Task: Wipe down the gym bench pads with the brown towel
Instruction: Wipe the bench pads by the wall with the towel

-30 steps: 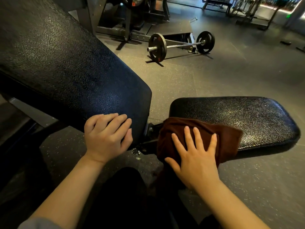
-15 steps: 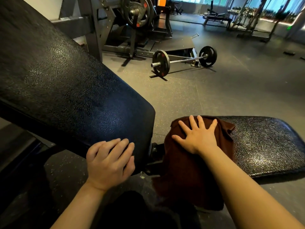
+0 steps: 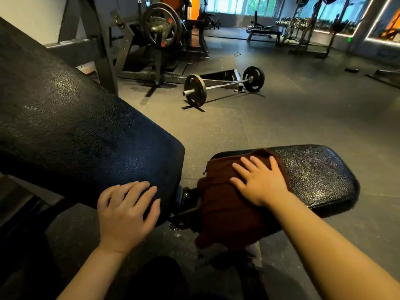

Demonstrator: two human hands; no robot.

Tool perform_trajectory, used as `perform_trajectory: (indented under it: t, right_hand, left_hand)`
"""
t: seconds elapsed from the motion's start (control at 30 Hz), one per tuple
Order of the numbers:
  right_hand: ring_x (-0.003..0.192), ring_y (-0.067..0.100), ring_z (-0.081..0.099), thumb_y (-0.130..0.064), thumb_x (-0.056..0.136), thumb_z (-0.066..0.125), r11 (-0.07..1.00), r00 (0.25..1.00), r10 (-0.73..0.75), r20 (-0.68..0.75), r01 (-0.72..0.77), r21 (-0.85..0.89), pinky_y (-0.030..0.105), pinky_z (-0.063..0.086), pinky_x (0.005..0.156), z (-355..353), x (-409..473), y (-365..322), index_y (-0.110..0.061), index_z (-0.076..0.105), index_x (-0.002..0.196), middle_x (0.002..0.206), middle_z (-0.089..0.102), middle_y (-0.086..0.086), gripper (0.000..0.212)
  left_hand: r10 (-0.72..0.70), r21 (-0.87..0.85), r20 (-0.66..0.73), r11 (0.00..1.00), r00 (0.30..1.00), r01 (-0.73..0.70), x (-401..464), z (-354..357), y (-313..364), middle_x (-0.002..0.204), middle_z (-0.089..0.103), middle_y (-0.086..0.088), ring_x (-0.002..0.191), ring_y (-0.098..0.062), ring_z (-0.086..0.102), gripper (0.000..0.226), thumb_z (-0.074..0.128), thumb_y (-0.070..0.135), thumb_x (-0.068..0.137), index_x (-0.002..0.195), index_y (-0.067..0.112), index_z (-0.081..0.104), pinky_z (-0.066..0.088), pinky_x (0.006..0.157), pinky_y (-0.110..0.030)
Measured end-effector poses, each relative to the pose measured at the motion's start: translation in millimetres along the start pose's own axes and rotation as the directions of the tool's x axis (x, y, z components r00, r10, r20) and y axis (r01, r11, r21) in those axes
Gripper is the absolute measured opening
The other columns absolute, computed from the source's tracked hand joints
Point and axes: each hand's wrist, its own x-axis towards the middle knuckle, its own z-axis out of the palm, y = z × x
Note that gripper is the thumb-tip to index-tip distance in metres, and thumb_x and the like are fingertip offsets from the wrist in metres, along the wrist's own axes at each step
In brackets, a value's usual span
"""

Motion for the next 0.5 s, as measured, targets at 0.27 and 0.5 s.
perform_trajectory:
  t: [0.27,0.5]
  right_hand:
    - [0.152,0.018,-0.002,-0.064,0.098,0.007,0.955,0.955,0.296,-0.036,-0.296,-0.014,0.055,-0.003,0.12,-21.1,-39.5,94.5,-0.038,0.01,0.157,0.166,0.001,-0.006,0.064]
    - [0.152,0.021,-0.004,-0.076,0.09,0.004,0.955,0.954,0.295,-0.042,-0.296,-0.016,0.059,-0.004,0.119,-21.4,-40.4,86.2,-0.036,0.005,0.157,0.166,-0.001,-0.003,0.078]
  left_hand:
    - [-0.084,0.0,0.044,0.996,0.996,0.084,-10.4,6.0,20.2,0.105,0.074,-0.005,0.108,-0.027,0.058,0.031,0.053,0.031,0.094,0.096,0.015,0.079,0.032,0.102,-0.049]
    - [-0.065,-0.285,0.272,0.947,0.96,0.145,9.6,0.1,77.5,0.109,0.07,0.001,0.106,-0.02,0.06,0.032,0.051,0.034,0.088,0.1,0.019,0.076,0.038,0.096,-0.045]
